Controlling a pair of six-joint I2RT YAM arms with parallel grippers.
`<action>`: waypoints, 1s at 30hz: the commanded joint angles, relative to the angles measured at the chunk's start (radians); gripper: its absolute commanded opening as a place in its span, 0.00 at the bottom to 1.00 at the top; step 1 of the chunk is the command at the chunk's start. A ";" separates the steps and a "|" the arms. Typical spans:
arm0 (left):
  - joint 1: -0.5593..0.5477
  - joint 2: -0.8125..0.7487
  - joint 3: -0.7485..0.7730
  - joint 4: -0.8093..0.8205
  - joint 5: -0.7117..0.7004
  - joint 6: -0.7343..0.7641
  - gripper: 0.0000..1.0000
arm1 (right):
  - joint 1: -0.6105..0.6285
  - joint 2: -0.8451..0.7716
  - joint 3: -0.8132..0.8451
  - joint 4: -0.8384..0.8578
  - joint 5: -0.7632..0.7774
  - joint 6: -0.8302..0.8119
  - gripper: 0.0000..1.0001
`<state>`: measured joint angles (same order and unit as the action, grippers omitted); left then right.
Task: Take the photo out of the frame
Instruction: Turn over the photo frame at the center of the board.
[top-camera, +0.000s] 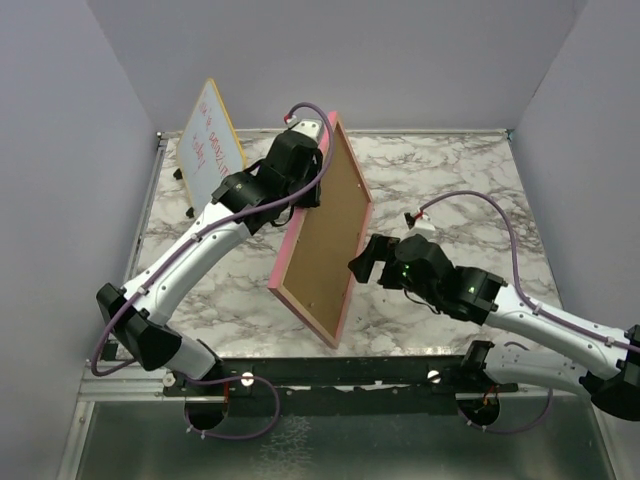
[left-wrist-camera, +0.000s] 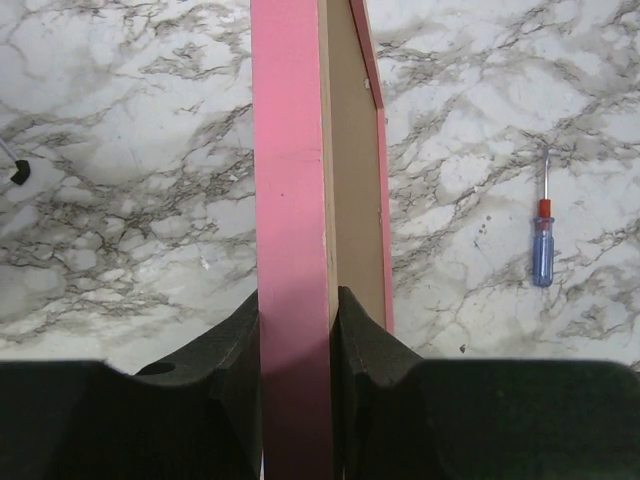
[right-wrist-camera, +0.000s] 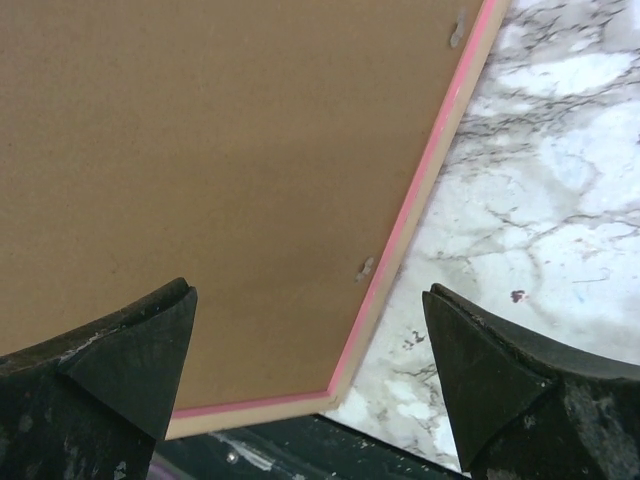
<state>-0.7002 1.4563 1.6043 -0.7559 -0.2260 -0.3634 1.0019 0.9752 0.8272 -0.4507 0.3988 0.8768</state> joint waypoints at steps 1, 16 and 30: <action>-0.029 0.016 0.105 -0.001 -0.140 0.076 0.00 | -0.024 0.002 0.002 0.046 -0.128 0.032 1.00; -0.207 0.157 0.319 -0.087 -0.302 0.035 0.00 | -0.028 -0.177 0.023 0.152 -0.270 0.075 0.99; -0.337 0.231 0.382 -0.106 -0.466 0.040 0.00 | -0.028 -0.087 0.045 -0.360 0.181 0.218 0.85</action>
<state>-1.0092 1.6737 1.9308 -0.9012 -0.5587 -0.3656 0.9791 0.7624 0.8650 -0.6708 0.4366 1.0634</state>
